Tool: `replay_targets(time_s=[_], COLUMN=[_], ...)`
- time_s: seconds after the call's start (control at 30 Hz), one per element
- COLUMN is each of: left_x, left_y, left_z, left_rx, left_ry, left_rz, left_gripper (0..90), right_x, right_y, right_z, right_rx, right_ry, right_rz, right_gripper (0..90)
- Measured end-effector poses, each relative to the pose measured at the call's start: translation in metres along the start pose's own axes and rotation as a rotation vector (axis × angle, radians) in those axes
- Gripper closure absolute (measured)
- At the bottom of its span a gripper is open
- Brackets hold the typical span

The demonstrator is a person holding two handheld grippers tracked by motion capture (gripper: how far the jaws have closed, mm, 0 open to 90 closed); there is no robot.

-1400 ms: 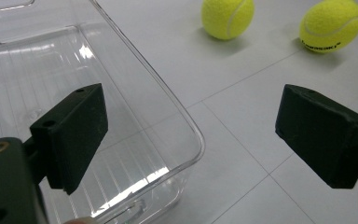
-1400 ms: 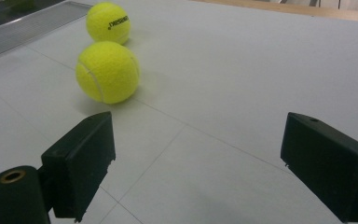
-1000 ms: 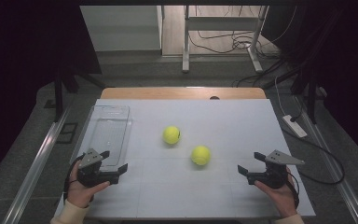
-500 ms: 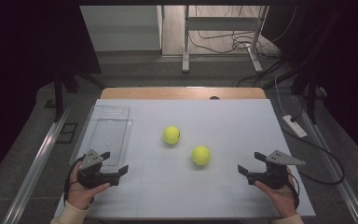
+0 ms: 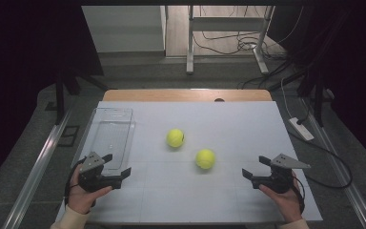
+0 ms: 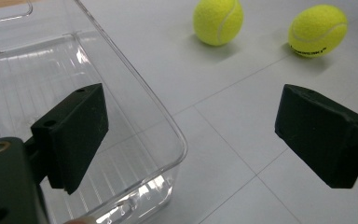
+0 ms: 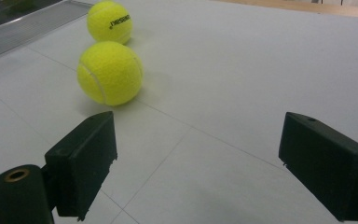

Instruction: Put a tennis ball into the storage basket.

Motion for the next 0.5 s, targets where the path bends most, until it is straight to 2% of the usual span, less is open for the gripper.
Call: replay_targets(time_s=[0.33, 0.5], left_x=[-0.003, -0.008], left_y=[-0.001, 0.000], left_z=[0.006, 0.012], left_rx=[0.012, 0.017], left_ry=[-0.002, -0.018], left_rz=[0.000, -0.024], left_gripper=[11.1, 11.2], right_x=[0.002, 0.002], right_y=[0.000, 0.001], right_z=[-0.003, -0.003], right_rx=[0.003, 0.001], right_ry=[0.002, -0.004], right_rz=[0.003, -0.005], right_gripper=[11.6, 11.6])
Point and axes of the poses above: each handheld gripper's, and its own axes: y roughly backward along the jaws, z roughly out of its top, x roughly to its left, the point moved 8 cm from there along -y, roughly forward along the jaws, and after that the axes turned 2 degrees about y, right-handed, at the moved point
